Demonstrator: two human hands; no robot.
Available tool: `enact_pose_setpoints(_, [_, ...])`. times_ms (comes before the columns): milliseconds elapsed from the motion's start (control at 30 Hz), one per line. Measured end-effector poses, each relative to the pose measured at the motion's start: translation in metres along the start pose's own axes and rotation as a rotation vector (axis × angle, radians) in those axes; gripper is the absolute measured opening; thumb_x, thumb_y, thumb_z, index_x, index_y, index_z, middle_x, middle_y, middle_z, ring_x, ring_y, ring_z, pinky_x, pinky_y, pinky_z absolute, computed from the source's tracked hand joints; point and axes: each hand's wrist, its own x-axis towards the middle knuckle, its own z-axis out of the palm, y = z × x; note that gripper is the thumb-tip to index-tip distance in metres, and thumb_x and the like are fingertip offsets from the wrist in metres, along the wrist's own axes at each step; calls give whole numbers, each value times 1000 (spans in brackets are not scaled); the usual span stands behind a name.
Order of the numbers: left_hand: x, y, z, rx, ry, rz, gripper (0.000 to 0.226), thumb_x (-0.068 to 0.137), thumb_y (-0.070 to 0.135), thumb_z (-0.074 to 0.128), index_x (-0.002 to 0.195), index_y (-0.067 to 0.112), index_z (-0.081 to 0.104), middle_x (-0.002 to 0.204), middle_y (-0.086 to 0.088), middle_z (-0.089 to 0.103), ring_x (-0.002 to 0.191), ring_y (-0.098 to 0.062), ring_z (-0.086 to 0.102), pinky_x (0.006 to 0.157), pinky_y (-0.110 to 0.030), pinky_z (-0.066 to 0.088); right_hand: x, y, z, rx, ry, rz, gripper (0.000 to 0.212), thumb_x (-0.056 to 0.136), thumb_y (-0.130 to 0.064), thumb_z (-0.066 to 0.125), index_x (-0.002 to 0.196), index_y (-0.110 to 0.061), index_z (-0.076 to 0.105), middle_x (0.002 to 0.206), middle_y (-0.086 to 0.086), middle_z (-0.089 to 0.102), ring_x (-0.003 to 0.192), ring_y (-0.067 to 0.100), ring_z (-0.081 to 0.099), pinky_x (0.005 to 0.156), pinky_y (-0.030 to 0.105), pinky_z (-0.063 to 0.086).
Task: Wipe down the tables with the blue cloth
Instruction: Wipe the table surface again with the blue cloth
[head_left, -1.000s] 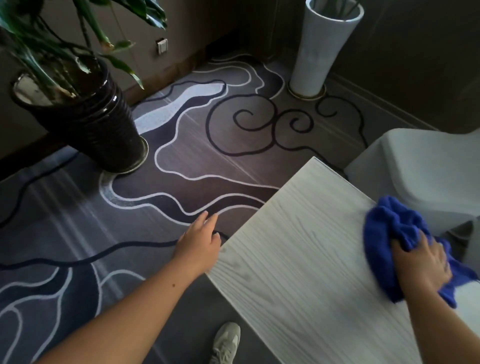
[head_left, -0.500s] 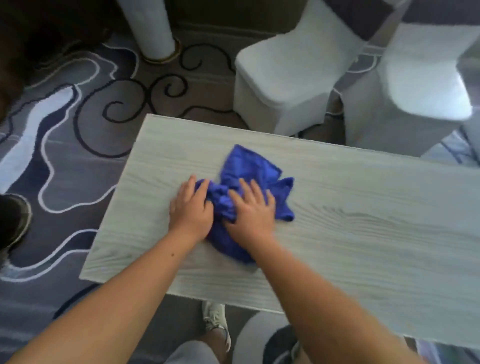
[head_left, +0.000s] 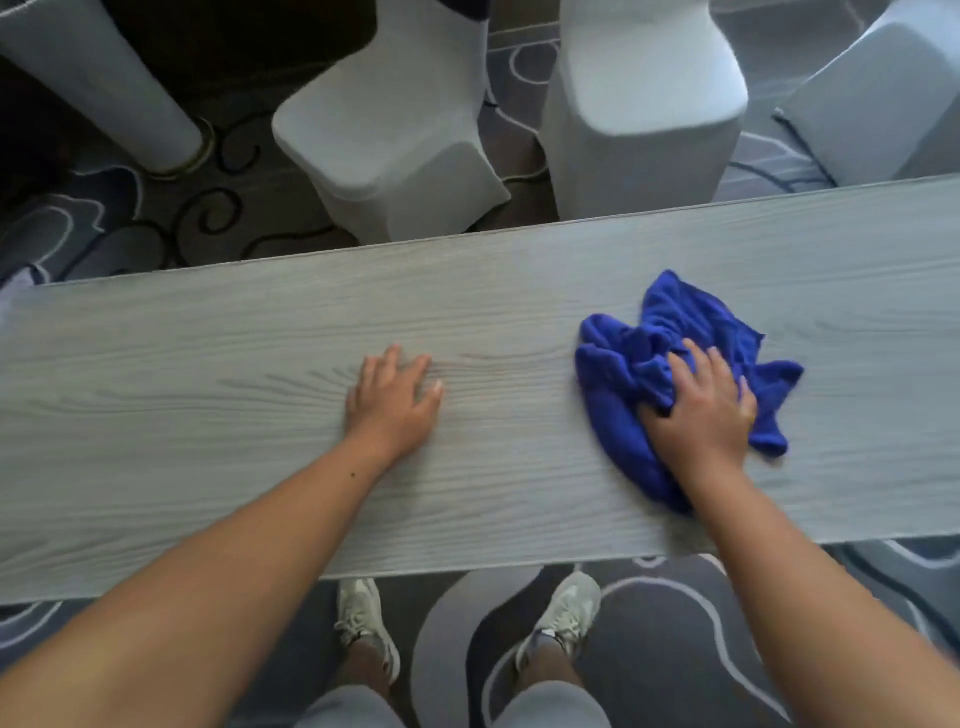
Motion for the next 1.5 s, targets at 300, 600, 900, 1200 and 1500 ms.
enact_pose_setpoints(300, [-4, 88, 33, 77, -44, -52, 58, 93, 48, 40, 148, 35, 26, 163, -7, 4, 149, -32, 1, 121, -43, 8, 10, 151, -58, -46, 53, 392, 76, 69, -52, 44, 134, -12, 48, 153, 6, 33, 143, 25, 21, 110, 59, 16])
enact_pose_setpoints(600, [20, 120, 45, 92, 45, 63, 47, 99, 37, 31, 142, 20, 42, 151, -24, 30, 140, -43, 25, 118, -48, 16, -89, -33, 12, -20, -174, -548, 65, 50, -54, 72, 113, -38, 61, 142, -2, 51, 132, 24, 45, 108, 49, 23])
enact_pose_setpoints(900, [58, 214, 48, 2, 65, 324, 47, 93, 37, 25, 121, 12, 54, 130, -17, 50, 126, -39, 41, 109, -51, 30, -6, 152, -56, -48, -33, -56, 60, 60, -42, 67, 117, -24, 65, 143, 4, 50, 133, 29, 43, 104, 57, 30])
enact_pose_setpoints(1200, [38, 320, 93, 73, -41, 428, 44, 98, 39, 32, 140, 27, 43, 158, -3, 27, 148, -26, 15, 118, -48, 14, 49, 284, -90, -82, 37, 176, 62, 74, -40, 67, 131, -18, 54, 152, 1, 36, 142, 25, 26, 110, 55, 19])
enact_pose_setpoints(1500, [5, 499, 182, 172, 39, 427, 46, 98, 38, 35, 143, 31, 40, 160, -1, 23, 149, -23, 13, 118, -45, 12, 151, 506, -174, -17, 159, 200, 57, 73, -37, 65, 124, -13, 57, 143, 12, 47, 137, 30, 34, 106, 61, 24])
